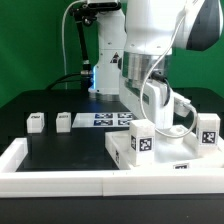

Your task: Assemble square table

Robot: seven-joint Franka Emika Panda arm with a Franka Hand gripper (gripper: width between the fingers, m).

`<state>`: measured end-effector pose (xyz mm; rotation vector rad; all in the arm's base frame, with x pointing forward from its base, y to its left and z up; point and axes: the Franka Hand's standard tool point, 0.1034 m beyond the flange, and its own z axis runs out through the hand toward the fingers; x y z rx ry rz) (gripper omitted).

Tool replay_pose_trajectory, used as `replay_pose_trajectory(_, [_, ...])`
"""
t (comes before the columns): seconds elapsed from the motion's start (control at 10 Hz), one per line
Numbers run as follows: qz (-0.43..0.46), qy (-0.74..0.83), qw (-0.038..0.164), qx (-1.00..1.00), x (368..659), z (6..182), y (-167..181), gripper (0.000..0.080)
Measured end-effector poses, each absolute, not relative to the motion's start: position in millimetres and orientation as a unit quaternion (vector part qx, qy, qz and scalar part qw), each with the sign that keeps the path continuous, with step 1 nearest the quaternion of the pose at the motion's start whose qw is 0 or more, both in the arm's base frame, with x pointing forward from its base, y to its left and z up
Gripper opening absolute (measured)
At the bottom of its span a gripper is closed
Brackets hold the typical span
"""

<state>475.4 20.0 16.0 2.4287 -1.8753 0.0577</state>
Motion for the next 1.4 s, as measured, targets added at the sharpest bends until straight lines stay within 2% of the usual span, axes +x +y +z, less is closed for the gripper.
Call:
replay_pose_trajectory(0.5, [0.017,-0.512,0.046,0.858,473.6,17.8,-0.5,0.0065])
replay_pose_trajectory(0.6, [0.015,-0.446,0.051,0.894,476.5,21.0,-17.6,0.0067])
replay_pose_trajectory(0.8, [0.017,-0.358,0.056,0.932,482.8,22.8,-29.9,0.0067])
replay_pose_trajectory(1.4, [0.013,-0.160,0.065,0.985,489.1,25.3,-39.9,0.0067])
